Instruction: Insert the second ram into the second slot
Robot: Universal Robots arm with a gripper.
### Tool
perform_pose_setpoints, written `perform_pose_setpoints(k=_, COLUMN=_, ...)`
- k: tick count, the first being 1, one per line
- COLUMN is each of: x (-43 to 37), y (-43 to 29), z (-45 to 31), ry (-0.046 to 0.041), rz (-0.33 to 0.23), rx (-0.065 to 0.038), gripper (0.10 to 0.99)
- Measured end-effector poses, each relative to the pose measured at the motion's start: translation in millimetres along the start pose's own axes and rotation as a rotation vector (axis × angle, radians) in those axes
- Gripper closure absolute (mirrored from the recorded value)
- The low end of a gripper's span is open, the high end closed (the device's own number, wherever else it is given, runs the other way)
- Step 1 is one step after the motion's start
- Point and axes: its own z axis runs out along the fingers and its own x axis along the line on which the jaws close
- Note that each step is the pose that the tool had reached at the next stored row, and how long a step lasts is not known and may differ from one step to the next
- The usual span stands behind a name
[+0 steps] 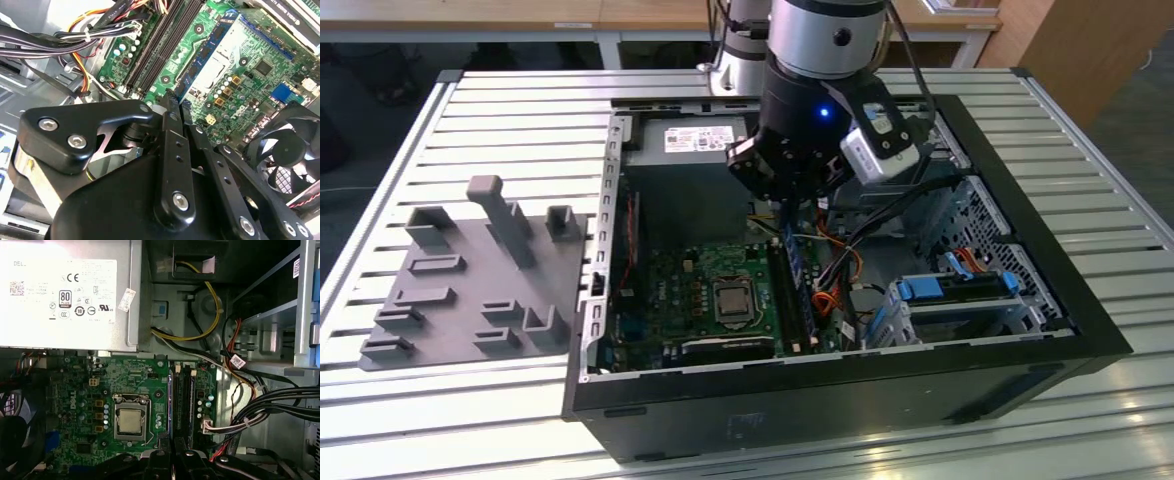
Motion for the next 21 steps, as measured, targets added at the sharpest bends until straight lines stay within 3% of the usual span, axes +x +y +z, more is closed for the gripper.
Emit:
perform_pose_setpoints(k=1, x=-0.1, y=0.1, z=3.4, ry=0.0101, rz=0.000, rx=0.000, gripper=0.949)
perform_pose_setpoints(k=2, x=-0.2, y=0.3, z=10.1, ry=0.0300, rz=-0.001, rx=-0.001, gripper=0.949)
perform_pose_setpoints(k=21, x=-0.4, y=0.4, z=17.9, ry=0.0305, rz=-0.001, rx=-0.001, gripper=0.949)
